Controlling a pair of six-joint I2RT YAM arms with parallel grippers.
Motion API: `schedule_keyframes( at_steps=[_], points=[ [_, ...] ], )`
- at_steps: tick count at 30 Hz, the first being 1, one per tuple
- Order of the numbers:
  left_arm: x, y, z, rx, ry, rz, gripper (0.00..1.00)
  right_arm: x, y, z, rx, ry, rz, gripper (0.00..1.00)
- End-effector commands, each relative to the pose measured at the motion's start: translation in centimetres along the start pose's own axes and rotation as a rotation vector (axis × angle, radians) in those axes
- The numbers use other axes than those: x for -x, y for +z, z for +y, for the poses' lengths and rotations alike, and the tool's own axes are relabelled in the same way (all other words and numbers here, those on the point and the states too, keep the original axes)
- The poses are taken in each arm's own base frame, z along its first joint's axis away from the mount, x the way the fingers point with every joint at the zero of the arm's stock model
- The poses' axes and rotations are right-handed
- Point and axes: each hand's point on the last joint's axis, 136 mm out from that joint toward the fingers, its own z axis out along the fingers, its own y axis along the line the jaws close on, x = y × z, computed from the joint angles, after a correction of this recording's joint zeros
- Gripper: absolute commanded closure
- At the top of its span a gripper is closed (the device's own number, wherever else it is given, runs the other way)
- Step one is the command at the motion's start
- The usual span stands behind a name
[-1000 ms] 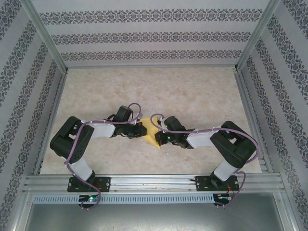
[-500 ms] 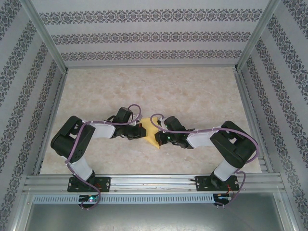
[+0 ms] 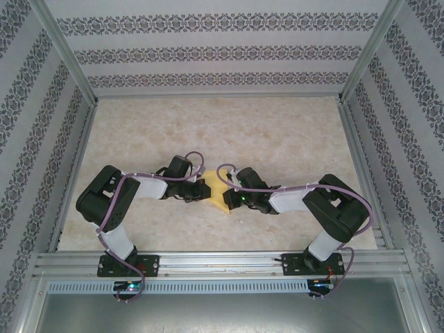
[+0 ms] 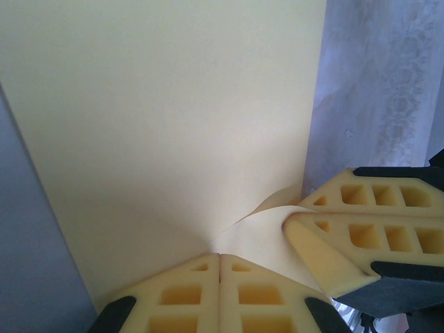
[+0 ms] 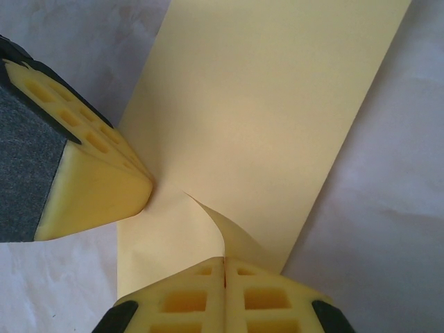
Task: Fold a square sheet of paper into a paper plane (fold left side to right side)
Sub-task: Third fold the triangle at the center of the table.
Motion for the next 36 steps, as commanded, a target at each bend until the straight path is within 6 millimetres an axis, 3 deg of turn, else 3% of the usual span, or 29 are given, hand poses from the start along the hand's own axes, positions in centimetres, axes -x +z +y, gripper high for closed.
schedule_keyframes(
  at_steps=[1, 8, 13, 17, 21, 28, 36],
  points=[
    [-1.2, 0.7, 2.3, 0.090, -0.032, 0.019, 0.99, -2.7, 0.0, -1.7, -0.064, 0.020, 0.113, 0.94],
    [-2.6, 0.8, 4.2, 0.143, -0.077, 0.044, 1.00, 0.7, -1.3, -0.1, -0.034, -0.012, 0.060, 0.87],
    [-2.8, 0.9, 4.5, 0.155, -0.089, 0.047, 1.00, 3.1, -2.8, 0.6, -0.020, -0.020, 0.013, 0.74],
    [-2.6, 0.9, 4.4, 0.152, -0.093, 0.041, 1.00, 3.7, -4.3, 1.1, 0.018, 0.013, -0.011, 0.65],
    [-2.5, 0.9, 4.3, 0.151, -0.090, 0.040, 1.00, 2.5, -5.6, 2.8, 0.115, 0.093, 0.029, 0.64],
    [-2.3, 0.9, 4.2, 0.153, -0.084, 0.035, 1.00, -0.5, -5.9, 6.3, 0.264, 0.198, 0.135, 0.80],
    [-2.1, 0.9, 4.1, 0.154, -0.081, 0.033, 1.00, -1.9, -4.5, 5.9, 0.235, 0.254, 0.185, 0.84]
  ],
)
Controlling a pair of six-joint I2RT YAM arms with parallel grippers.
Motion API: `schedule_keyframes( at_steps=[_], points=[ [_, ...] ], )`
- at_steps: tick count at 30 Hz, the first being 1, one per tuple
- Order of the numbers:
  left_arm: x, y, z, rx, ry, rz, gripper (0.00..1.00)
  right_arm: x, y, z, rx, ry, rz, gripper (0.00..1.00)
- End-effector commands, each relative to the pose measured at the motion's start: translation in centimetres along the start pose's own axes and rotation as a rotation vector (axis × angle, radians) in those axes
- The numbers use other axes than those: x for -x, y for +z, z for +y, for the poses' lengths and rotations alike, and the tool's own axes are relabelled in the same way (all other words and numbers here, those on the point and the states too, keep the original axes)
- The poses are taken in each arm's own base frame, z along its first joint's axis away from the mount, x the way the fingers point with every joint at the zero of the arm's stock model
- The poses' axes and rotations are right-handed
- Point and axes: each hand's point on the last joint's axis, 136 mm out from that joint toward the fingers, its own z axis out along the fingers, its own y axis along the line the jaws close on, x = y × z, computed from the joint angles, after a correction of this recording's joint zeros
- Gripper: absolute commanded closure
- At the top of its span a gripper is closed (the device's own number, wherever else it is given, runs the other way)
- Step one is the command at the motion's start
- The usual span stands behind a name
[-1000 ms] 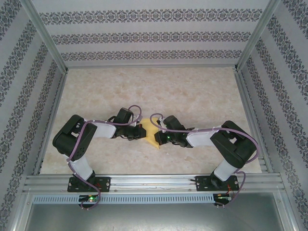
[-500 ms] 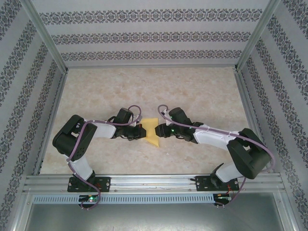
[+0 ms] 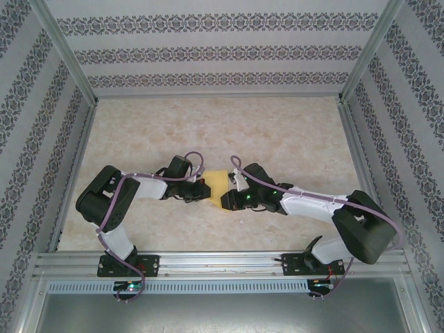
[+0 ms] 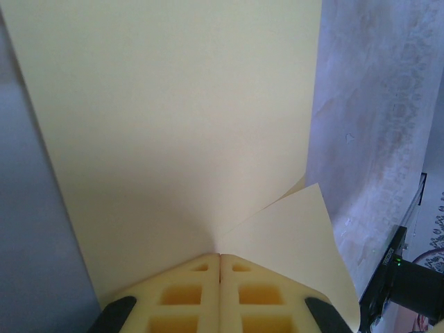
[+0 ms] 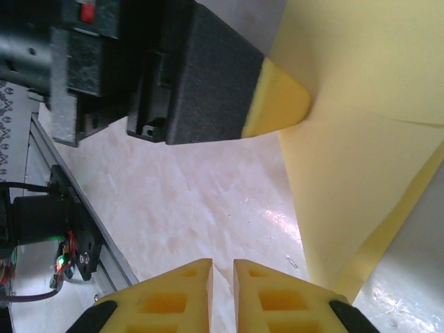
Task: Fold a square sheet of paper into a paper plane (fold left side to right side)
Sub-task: Third fold the triangle at the center of the table.
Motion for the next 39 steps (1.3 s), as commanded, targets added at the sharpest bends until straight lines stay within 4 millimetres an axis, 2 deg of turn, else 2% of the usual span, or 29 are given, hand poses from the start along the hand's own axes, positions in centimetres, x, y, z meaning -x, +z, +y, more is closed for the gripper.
schedule_keyframes(
  at_steps=[1, 16, 39],
  points=[
    [-2.1, 0.9, 3.9, 0.148, -0.059, 0.041, 1.00, -0.9, 0.8, -0.7, -0.009, 0.057, 0.035, 0.84],
    [-2.0, 0.8, 3.9, 0.153, -0.056, 0.045, 1.00, -2.4, 2.1, -3.7, -0.082, 0.150, 0.072, 0.84],
    [-1.9, 0.8, 4.0, 0.164, -0.057, 0.046, 1.00, -3.9, 2.9, -4.8, -0.114, 0.178, 0.118, 0.86]
  ],
)
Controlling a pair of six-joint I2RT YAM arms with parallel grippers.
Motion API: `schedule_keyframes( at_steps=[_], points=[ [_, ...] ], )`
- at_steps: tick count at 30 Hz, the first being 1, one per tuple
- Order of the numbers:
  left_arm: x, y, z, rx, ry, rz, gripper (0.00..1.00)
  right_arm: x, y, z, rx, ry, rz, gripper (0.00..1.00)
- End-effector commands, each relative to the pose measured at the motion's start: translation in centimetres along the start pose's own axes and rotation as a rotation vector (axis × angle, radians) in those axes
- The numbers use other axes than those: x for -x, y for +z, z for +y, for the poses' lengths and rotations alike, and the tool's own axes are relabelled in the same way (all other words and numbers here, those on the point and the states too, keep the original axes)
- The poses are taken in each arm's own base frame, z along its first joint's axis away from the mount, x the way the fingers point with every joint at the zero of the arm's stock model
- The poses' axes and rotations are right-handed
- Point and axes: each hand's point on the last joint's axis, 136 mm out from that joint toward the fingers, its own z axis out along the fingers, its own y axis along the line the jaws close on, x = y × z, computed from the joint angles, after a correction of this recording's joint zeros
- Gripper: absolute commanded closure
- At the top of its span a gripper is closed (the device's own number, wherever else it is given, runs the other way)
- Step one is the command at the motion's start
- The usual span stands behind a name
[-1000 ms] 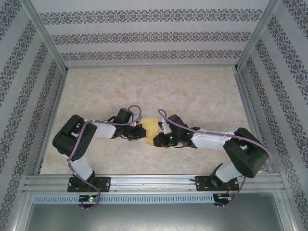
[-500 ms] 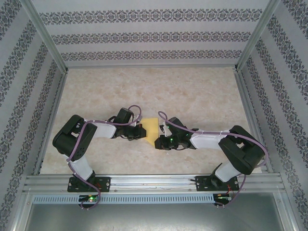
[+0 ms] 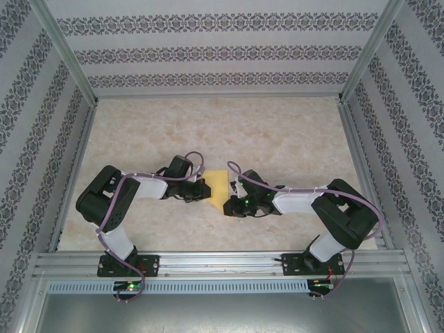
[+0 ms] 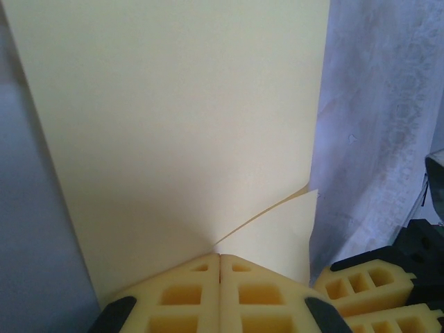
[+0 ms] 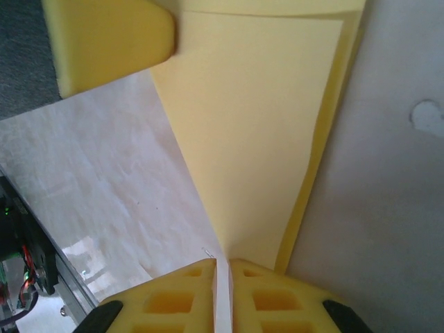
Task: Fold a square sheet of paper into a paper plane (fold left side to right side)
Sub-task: Third fold the triangle at the center of the table.
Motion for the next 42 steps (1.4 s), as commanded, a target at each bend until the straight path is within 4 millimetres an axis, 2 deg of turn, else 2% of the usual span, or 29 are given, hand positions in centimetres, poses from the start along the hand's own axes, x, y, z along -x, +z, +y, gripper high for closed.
schedule_keyframes(
  at_steps=[1, 13, 18, 23, 29, 34, 39, 42],
  points=[
    [-2.0, 0.8, 4.0, 0.156, -0.054, 0.044, 1.00, -1.0, 0.5, -0.7, -0.022, 0.009, 0.023, 0.87],
    [-2.1, 0.6, 4.6, 0.189, -0.061, 0.046, 1.00, -2.4, 0.6, -2.0, -0.061, 0.031, 0.052, 0.90],
    [-2.0, 0.5, 4.6, 0.192, -0.069, 0.042, 1.00, -3.0, 0.0, -2.0, -0.064, 0.029, 0.061, 0.93],
    [-1.9, 0.4, 4.3, 0.188, -0.076, 0.036, 1.00, -2.7, -1.8, -0.5, -0.041, -0.011, 0.039, 0.97],
    [-1.9, 0.4, 4.1, 0.185, -0.081, 0.030, 1.00, -0.5, -4.1, 2.5, 0.044, -0.061, -0.056, 0.97],
    [-1.7, 0.5, 3.8, 0.180, -0.078, 0.026, 1.00, 1.1, -2.5, 3.7, 0.058, -0.078, -0.068, 0.97],
    [-1.8, 0.6, 3.9, 0.183, -0.080, 0.028, 1.00, 2.7, -0.5, 3.9, 0.044, -0.073, -0.072, 0.97],
    [-1.8, 0.6, 3.9, 0.182, -0.081, 0.030, 1.00, 2.9, 0.3, 3.5, 0.029, -0.065, -0.058, 0.97]
  ],
)
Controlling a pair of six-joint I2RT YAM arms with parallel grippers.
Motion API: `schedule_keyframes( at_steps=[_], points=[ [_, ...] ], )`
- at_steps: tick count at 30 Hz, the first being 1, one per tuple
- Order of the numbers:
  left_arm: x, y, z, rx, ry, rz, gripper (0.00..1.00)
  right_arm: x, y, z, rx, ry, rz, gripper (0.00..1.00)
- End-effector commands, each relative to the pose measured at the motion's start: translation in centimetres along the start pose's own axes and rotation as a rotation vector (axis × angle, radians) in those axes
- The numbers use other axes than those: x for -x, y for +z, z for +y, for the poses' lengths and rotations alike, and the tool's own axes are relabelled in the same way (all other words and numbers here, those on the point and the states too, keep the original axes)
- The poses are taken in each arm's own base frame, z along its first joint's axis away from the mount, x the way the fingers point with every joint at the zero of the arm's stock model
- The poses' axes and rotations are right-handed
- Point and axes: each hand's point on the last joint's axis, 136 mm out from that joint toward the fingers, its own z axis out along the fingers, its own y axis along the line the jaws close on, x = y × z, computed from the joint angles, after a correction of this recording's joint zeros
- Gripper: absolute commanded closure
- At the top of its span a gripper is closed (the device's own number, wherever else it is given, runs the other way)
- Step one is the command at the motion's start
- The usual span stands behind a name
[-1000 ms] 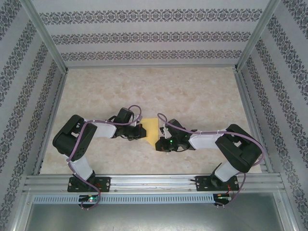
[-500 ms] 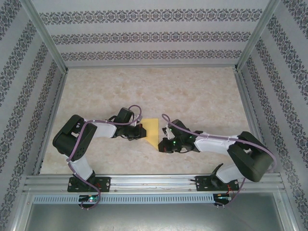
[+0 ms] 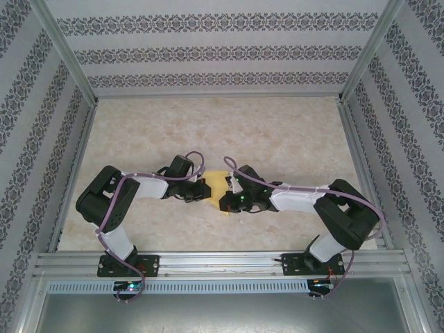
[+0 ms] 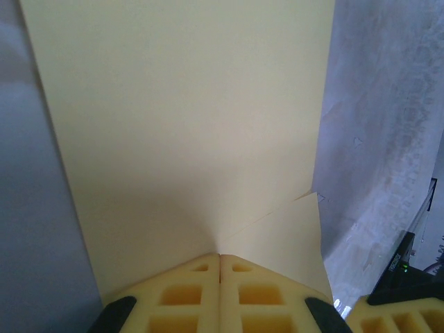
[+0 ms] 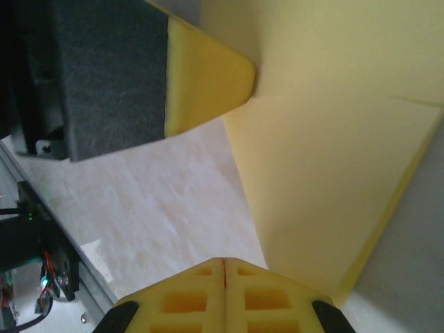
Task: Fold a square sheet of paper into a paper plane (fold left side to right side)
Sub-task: Third fold the triangle at the center of the table.
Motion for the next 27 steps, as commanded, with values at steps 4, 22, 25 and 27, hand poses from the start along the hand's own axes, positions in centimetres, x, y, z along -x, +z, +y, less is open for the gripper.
schedule_keyframes(
  at_steps=[4, 22, 25, 27],
  points=[
    [-1.7, 0.6, 3.8, 0.160, -0.069, 0.031, 1.00, 0.4, 1.3, -0.5, -0.029, -0.007, 0.009, 0.97],
    [-0.4, 0.0, 2.2, 0.144, -0.036, 0.006, 0.99, -2.7, 1.7, -5.0, -0.128, 0.060, 0.072, 0.98],
    [0.3, -0.6, 1.0, 0.118, -0.006, -0.019, 0.98, -3.1, 1.7, -5.8, -0.142, 0.066, 0.079, 1.00],
    [0.8, -1.2, 0.0, 0.096, 0.021, -0.046, 0.98, -3.3, 1.6, -6.3, -0.150, 0.068, 0.082, 1.00]
  ],
)
